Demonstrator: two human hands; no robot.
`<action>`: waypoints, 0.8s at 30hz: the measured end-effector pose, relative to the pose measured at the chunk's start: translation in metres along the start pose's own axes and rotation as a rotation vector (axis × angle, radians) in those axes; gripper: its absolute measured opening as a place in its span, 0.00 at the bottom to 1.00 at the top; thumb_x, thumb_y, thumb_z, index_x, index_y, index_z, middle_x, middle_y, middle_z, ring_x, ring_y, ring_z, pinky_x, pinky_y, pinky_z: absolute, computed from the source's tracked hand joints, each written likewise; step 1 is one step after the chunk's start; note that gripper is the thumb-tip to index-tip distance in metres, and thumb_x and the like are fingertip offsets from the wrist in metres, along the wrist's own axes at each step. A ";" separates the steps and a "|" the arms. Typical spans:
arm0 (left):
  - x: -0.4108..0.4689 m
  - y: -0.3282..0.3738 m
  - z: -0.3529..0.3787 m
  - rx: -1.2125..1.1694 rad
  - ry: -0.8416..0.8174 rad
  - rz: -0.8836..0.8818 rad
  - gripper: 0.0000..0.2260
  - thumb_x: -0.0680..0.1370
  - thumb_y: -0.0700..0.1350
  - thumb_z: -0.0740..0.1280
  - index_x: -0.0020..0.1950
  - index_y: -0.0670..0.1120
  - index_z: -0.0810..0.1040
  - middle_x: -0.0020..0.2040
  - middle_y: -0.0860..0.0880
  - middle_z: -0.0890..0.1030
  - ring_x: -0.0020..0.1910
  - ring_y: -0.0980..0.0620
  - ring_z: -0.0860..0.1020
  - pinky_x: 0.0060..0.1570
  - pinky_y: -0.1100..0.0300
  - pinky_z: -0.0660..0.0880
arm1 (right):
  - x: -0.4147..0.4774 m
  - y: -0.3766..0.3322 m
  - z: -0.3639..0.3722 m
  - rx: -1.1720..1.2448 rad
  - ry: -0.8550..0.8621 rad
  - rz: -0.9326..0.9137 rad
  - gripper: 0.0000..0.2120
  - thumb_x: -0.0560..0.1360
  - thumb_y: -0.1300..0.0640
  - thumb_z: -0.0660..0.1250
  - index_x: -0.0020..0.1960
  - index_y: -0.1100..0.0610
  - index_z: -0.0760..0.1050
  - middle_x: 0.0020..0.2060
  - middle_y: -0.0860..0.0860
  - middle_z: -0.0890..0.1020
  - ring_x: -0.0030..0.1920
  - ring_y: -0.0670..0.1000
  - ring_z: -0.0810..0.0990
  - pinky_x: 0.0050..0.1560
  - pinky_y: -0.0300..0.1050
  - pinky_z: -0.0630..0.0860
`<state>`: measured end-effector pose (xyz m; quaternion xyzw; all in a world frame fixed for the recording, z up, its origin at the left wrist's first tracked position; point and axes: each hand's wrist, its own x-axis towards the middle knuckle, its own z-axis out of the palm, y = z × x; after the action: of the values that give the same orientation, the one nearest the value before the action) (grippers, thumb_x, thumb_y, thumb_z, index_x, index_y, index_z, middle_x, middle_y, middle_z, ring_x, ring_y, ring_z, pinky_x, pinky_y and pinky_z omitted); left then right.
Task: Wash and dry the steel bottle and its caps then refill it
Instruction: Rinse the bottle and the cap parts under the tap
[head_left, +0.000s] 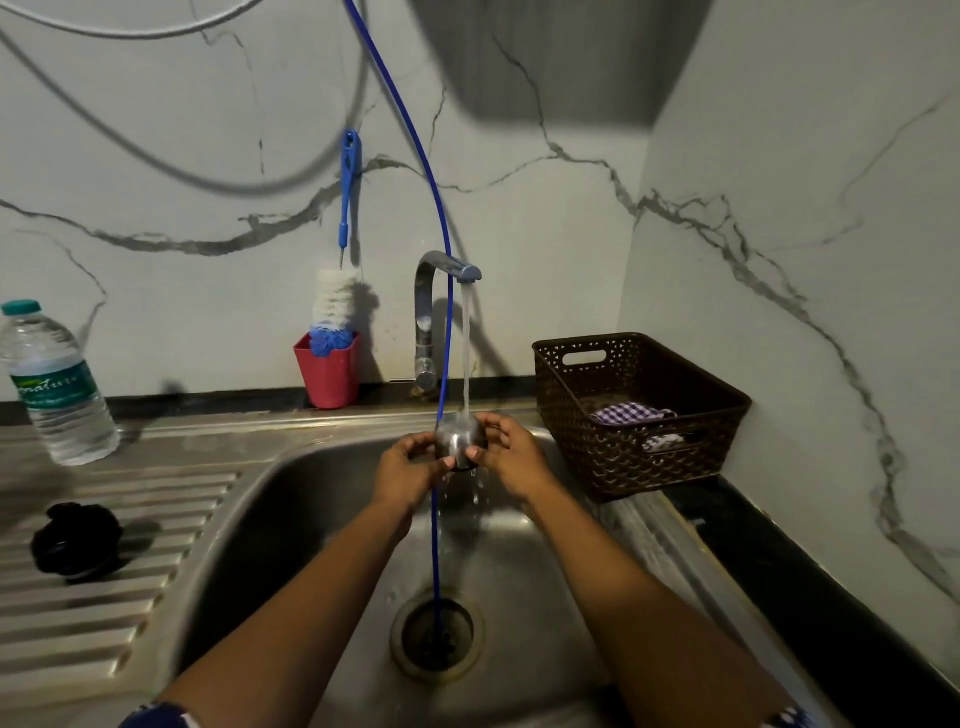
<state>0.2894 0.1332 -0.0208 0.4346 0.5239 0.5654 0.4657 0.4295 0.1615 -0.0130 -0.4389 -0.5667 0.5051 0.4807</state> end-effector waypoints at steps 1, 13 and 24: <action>-0.002 -0.001 0.004 -0.037 0.012 -0.003 0.17 0.74 0.30 0.67 0.62 0.41 0.76 0.56 0.43 0.80 0.51 0.48 0.79 0.44 0.61 0.76 | -0.001 -0.001 -0.003 0.025 -0.020 0.013 0.23 0.71 0.75 0.65 0.58 0.53 0.70 0.57 0.51 0.77 0.59 0.50 0.75 0.57 0.43 0.76; -0.008 -0.003 0.026 -0.368 0.101 0.071 0.10 0.74 0.30 0.67 0.50 0.44 0.76 0.47 0.46 0.81 0.45 0.51 0.80 0.41 0.64 0.80 | -0.004 0.003 0.004 0.342 0.059 0.101 0.11 0.73 0.63 0.69 0.52 0.56 0.70 0.52 0.56 0.78 0.52 0.56 0.78 0.49 0.46 0.78; -0.005 -0.007 0.007 -0.117 -0.145 0.114 0.19 0.73 0.36 0.70 0.64 0.43 0.77 0.57 0.48 0.82 0.57 0.52 0.79 0.49 0.64 0.77 | -0.002 0.004 -0.010 0.222 -0.058 0.065 0.33 0.66 0.70 0.73 0.64 0.49 0.66 0.61 0.56 0.75 0.61 0.56 0.74 0.62 0.53 0.74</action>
<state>0.2973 0.1295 -0.0272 0.4755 0.4295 0.5877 0.4941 0.4395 0.1614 -0.0171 -0.3863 -0.5063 0.5927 0.4932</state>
